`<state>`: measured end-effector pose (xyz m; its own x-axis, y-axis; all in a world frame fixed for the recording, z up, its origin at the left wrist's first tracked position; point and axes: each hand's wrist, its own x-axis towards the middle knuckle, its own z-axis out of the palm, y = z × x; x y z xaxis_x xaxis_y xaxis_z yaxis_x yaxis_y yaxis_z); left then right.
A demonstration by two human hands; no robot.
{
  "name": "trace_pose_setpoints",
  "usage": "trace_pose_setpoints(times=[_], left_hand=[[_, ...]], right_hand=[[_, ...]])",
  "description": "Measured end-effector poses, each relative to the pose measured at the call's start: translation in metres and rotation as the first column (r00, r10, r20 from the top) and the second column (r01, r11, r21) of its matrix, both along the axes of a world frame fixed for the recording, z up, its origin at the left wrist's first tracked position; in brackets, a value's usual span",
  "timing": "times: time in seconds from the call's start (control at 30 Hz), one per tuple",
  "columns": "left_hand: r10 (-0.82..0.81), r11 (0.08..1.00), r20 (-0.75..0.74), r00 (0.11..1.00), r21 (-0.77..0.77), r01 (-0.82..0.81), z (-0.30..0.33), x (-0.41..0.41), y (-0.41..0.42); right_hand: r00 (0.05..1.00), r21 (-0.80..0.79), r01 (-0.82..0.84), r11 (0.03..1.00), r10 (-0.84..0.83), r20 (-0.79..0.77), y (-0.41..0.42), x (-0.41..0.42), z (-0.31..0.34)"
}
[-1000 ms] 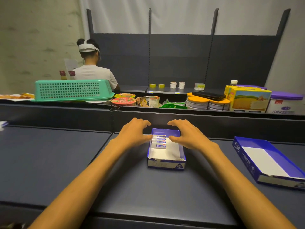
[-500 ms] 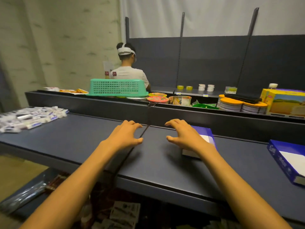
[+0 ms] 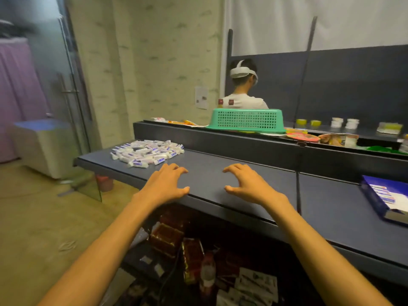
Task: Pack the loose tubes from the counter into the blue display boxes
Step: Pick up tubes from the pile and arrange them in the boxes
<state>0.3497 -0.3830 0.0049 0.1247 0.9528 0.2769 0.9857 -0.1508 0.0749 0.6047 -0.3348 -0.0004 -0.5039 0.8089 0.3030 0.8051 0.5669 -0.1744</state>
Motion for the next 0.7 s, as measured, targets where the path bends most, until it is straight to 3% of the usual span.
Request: trace_pose_setpoints(times=[0.33,0.7], left_hand=[[0.115,0.993,0.066,0.991,0.007,-0.116,-0.006,-0.173,0.009],[0.076,0.997,0.061,0.995,0.008,-0.077,-0.004,-0.262,0.105]], right_hand=[[0.998,0.000,-0.064,0.998,0.064,0.022,0.037,-0.179,0.012],[0.998,0.007,-0.041,0.999,0.041,-0.049,0.136,-0.263,-0.003]])
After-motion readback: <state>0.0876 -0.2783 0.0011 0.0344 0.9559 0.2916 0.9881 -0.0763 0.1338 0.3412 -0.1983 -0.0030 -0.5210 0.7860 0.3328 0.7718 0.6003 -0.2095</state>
